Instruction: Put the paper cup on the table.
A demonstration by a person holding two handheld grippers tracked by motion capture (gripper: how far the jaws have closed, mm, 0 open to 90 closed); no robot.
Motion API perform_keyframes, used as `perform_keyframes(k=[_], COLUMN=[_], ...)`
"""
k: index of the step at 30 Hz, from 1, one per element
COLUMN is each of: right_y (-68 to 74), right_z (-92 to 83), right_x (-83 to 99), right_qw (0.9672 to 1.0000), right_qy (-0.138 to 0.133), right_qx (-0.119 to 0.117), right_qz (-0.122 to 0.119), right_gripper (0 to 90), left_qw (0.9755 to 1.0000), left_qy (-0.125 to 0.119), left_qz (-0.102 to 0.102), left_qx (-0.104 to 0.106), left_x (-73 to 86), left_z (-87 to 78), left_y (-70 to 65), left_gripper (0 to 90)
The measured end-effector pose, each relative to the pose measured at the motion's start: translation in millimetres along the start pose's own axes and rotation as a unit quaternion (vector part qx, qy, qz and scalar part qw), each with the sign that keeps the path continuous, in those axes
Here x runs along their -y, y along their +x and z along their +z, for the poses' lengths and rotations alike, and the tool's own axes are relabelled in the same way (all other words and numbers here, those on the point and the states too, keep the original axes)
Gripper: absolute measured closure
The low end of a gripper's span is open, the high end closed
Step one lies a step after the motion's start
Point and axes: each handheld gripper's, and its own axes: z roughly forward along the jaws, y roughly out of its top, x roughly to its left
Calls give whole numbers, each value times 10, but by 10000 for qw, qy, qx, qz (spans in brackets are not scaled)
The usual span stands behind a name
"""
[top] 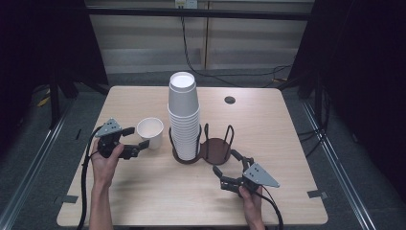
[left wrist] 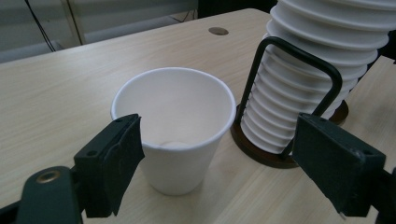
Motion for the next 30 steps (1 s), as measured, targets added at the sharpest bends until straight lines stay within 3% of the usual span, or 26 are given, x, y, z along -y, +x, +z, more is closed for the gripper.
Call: perform_keyframes(k=[3, 8, 14, 16, 17, 20, 22, 24, 25, 28, 30], right_y=[0, -1, 0, 0, 0, -1, 0, 0, 0, -1, 0], right_z=[0, 0, 0, 0, 0, 1, 0, 0, 0, 0, 0], right_x=[0, 0, 0, 0, 0, 0, 0, 0, 0, 0, 0], right_qw=[10000, 10000, 10000, 10000, 10000, 10000, 10000, 10000, 10000, 10000, 10000], right_qy=[-1, 2, 2, 4, -5, 5, 0, -1, -5, 3, -5], right_qx=[0, -14, -8, -8, 1, -15, 2, 1, 0, -8, 2], right_qz=[-2, 6, -1, 3, -11, 7, 1, 1, -9, 5, -8], right_gripper=[147, 145, 145, 145, 145, 145, 145, 145, 145, 145, 144], left_qw=[9996, 9986, 9966, 9950, 9948, 9949, 9939, 9928, 9929, 9887, 9886], left_qy=[-216, -496, -811, -980, -1002, -1008, -1100, -1192, -1185, -1486, -1502], left_qz=[-152, -154, -97, -207, -191, -91, -100, -40, 7, 56, 18], left_qx=[69, 75, -137, 6, -68, -35, 50, -44, 56, 164, 100], left_x=[52, 150, 265, 312, 327, 357, 361, 379, 387, 441, 499], left_z=[-22, -64, -132, -139, -140, -134, -140, -137, -138, -124, -84], left_y=[-59, -210, -354, -381, -397, -492, -550, -631, -671, -791, -846], left_gripper=[195, 201, 184, 184, 184, 182, 178, 176, 171, 171, 171])
